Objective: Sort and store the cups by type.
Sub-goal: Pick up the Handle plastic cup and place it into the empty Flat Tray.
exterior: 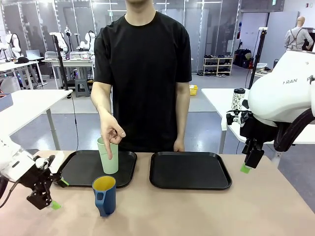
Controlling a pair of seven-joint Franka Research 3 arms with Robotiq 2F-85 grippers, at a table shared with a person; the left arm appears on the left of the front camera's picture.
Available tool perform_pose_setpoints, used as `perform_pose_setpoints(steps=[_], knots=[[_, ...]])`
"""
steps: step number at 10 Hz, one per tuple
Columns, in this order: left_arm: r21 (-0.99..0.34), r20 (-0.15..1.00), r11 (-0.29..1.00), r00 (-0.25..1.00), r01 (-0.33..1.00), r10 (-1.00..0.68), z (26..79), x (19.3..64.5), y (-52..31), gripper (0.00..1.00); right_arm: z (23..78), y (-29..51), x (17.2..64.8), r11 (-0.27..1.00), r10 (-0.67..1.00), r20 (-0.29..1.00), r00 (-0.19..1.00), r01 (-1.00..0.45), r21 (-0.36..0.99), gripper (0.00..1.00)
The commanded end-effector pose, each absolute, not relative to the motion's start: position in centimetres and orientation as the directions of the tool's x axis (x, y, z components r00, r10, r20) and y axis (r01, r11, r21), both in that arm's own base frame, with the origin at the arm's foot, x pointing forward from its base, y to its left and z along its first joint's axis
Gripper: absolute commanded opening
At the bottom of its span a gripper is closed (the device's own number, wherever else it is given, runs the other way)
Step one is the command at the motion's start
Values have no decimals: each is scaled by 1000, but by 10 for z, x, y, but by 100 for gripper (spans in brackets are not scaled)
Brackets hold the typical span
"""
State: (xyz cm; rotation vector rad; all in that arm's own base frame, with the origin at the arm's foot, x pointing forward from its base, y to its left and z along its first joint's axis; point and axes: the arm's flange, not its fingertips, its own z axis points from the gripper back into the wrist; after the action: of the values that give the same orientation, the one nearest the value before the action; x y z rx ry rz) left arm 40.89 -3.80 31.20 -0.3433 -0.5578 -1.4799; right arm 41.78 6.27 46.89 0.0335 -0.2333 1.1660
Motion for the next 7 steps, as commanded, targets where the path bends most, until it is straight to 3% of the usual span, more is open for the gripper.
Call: perform_pose_setpoints(steps=[1, 4, 7], knots=[[90, 652, 69, -6, 994, -758, 282, 365, -16, 100, 470, 63, 417, 402, 903, 202, 379, -911, -91, 100], [77, 813, 56, -30, 995, -582, 264, 370, -3, 100, 470, 63, 417, 402, 903, 202, 379, -911, -91, 100], [112, 898, 34, -87, 993, -432, 253, 378, 1, 100, 470, 63, 417, 402, 903, 202, 379, -911, -91, 100]])
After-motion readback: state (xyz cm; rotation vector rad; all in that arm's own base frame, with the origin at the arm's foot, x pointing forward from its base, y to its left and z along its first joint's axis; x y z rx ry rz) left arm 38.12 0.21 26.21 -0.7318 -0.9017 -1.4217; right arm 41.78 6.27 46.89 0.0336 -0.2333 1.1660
